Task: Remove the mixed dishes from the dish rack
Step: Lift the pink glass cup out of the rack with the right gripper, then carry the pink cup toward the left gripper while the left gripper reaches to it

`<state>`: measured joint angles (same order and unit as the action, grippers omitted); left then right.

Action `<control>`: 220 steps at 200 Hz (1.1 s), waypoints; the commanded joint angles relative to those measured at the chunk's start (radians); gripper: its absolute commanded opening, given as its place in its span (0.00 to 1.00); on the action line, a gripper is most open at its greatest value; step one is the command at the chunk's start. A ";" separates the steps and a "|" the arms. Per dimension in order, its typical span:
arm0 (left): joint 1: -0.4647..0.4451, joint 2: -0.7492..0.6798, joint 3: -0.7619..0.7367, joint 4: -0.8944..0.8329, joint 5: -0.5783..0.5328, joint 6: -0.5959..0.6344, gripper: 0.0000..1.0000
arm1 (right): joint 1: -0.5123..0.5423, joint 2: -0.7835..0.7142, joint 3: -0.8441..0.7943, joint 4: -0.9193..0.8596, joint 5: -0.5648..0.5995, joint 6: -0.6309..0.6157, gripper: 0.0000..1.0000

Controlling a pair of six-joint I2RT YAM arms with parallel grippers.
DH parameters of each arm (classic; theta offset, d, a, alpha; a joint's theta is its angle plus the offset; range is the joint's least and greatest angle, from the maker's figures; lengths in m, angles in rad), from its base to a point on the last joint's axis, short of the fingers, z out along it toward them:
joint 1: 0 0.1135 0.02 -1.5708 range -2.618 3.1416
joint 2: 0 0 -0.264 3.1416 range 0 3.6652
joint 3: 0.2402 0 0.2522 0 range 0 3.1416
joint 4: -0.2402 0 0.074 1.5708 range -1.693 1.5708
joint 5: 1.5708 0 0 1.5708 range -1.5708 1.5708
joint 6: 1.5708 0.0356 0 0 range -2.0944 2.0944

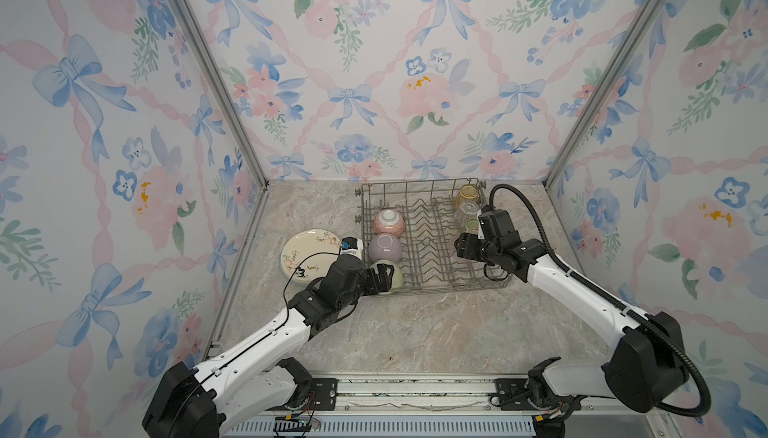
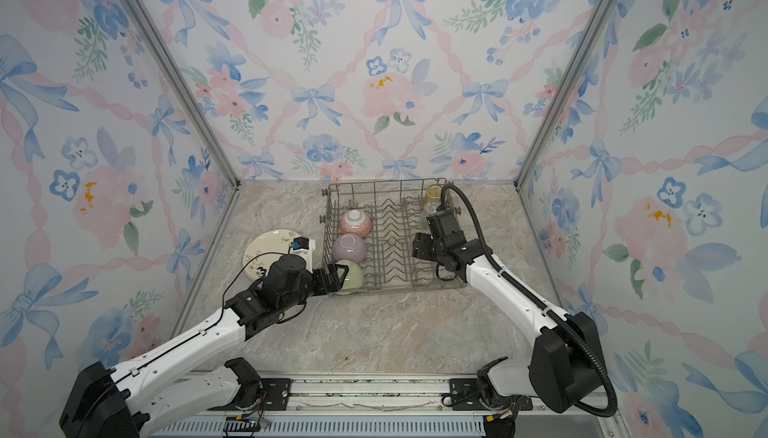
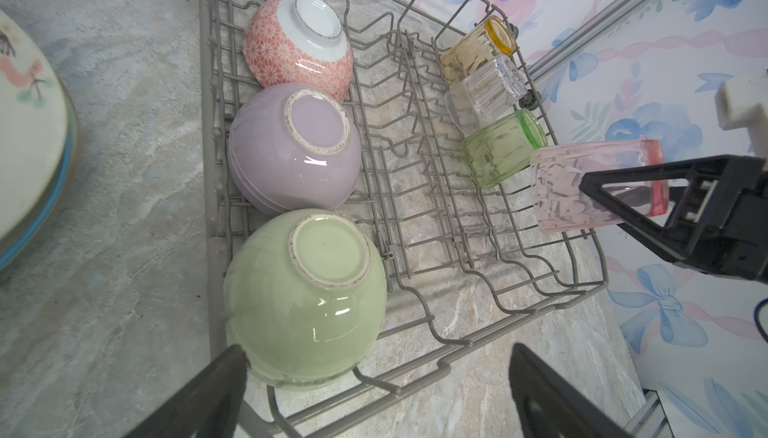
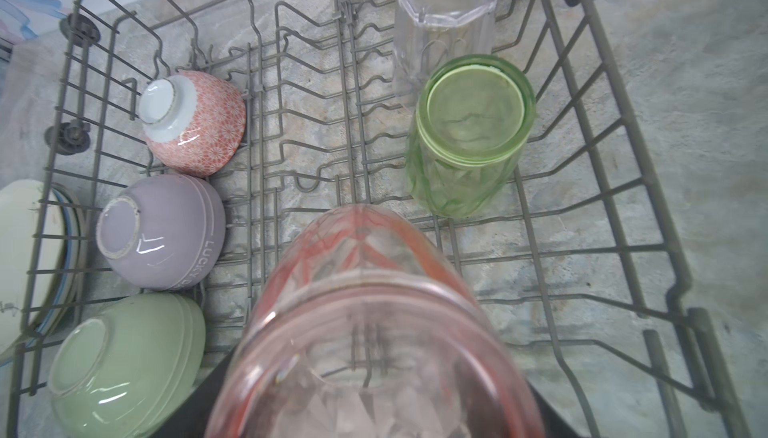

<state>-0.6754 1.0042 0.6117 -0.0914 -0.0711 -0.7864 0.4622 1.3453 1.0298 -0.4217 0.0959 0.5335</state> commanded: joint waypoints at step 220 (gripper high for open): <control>0.169 -0.088 -0.052 0.227 0.246 -0.024 0.98 | 0.043 -0.095 -0.069 0.308 -0.286 0.237 0.48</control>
<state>-0.5098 0.9504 0.5884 0.0769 0.1383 -0.7940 0.4892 1.2778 0.9771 -0.1841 -0.1493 0.7349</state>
